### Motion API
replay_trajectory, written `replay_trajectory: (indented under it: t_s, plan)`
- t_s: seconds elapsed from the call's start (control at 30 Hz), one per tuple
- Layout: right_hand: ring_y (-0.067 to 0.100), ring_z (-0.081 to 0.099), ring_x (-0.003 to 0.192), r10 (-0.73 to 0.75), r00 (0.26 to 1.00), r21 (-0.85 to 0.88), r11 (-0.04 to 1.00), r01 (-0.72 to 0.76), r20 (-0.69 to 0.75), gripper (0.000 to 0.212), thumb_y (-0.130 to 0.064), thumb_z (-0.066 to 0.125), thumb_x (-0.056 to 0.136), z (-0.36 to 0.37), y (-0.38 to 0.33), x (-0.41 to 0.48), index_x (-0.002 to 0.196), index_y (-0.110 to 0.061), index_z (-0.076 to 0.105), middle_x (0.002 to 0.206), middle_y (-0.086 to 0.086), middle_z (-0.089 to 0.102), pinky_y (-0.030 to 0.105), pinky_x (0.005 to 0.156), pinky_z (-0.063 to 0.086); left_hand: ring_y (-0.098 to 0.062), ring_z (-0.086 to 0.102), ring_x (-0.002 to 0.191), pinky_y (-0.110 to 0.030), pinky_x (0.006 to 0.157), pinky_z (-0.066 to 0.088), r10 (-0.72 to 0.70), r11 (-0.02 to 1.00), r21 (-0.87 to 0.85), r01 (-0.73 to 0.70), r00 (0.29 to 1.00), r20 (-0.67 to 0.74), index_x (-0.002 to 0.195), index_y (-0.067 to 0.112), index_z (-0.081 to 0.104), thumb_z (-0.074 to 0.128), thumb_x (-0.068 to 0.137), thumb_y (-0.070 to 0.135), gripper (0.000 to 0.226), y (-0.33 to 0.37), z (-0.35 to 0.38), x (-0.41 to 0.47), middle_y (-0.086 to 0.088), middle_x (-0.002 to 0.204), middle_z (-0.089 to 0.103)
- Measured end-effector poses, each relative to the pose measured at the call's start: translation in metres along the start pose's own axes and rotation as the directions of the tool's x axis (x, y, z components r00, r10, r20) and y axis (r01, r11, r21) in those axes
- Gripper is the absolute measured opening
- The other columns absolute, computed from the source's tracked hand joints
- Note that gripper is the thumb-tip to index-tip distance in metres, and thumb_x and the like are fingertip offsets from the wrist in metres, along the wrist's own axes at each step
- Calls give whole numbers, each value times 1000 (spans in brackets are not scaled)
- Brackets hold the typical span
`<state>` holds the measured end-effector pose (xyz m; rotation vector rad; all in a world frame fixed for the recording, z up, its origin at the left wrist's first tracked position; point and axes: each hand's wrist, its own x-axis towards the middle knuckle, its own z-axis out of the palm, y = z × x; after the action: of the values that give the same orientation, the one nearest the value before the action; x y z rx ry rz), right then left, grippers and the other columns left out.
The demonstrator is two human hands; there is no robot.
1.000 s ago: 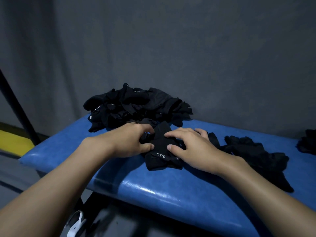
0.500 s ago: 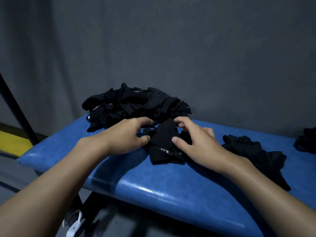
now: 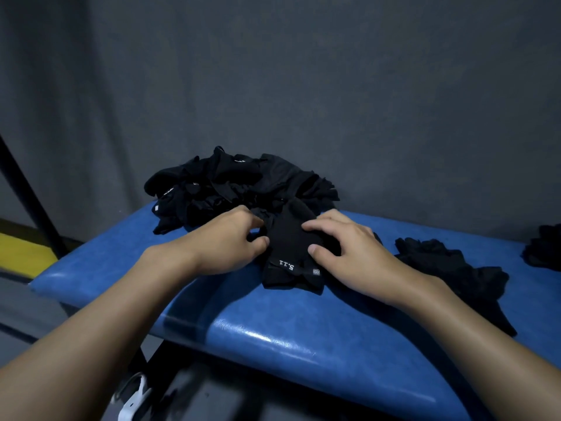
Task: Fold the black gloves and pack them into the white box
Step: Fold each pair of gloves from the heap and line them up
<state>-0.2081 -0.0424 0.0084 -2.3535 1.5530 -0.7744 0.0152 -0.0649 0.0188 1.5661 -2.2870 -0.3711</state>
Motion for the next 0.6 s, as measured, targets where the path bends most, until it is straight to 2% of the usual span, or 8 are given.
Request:
replay_trajectory:
  t_s: [0.1, 0.2, 0.37, 0.47, 0.53, 0.6]
  plan:
    - [8, 51, 112, -31, 999, 48, 998, 32, -5, 35, -30, 59, 94, -1, -3, 0, 128, -30, 59, 117, -26, 49, 41, 107, 36, -12, 56, 121, -23, 103, 40, -5, 995, -97, 4, 1000, -12, 138, 15, 56, 60, 96, 34, 46, 1, 2, 2, 8, 136, 50]
    - [2, 50, 103, -54, 998, 56, 997, 55, -18, 37, -28, 59, 93, -3, -3, 0, 130, -31, 59, 117, -28, 48, 41, 105, 38, -8, 55, 123, -25, 108, 40, 17, 986, -167, -19, 1000, -14, 140, 26, 53, 62, 95, 31, 46, 5, 5, 1, 14, 134, 52]
    - [2, 48, 112, -54, 998, 16, 998, 54, -25, 41, -30, 59, 93, -6, -3, -2, 134, -33, 55, 121, -27, 47, 37, 109, 30, -5, 54, 122, -23, 105, 40, 28, 992, -121, -23, 999, 40, 139, 43, 50, 60, 93, 46, 47, 6, 18, 1, 17, 132, 59]
    - [4, 45, 118, -6, 1000, -52, 999, 7, 17, 42, -34, 59, 93, -7, -1, -4, 133, -39, 53, 127, -22, 51, 33, 108, 24, -16, 48, 128, -36, 112, 35, 35, 998, -44, -33, 998, 46, 141, 50, 44, 59, 90, 54, 53, 6, 26, 1, 4, 135, 54]
    - [7, 39, 115, 44, 997, -86, 996, -39, 55, 39, -38, 57, 94, -9, 2, -6, 132, -44, 53, 127, -19, 55, 29, 105, 22, -17, 47, 124, -40, 114, 31, 22, 999, -30, -20, 998, 59, 140, 52, 44, 60, 91, 52, 51, 6, 29, 0, 1, 131, 48]
    - [7, 28, 107, 90, 992, -76, 994, -83, 84, 38, -40, 55, 95, -12, 4, -8, 132, -47, 52, 120, -18, 56, 26, 99, 22, -13, 47, 123, -43, 117, 27, 21, 999, -33, -18, 997, 69, 138, 50, 48, 58, 92, 53, 48, 5, 33, 0, 7, 133, 44]
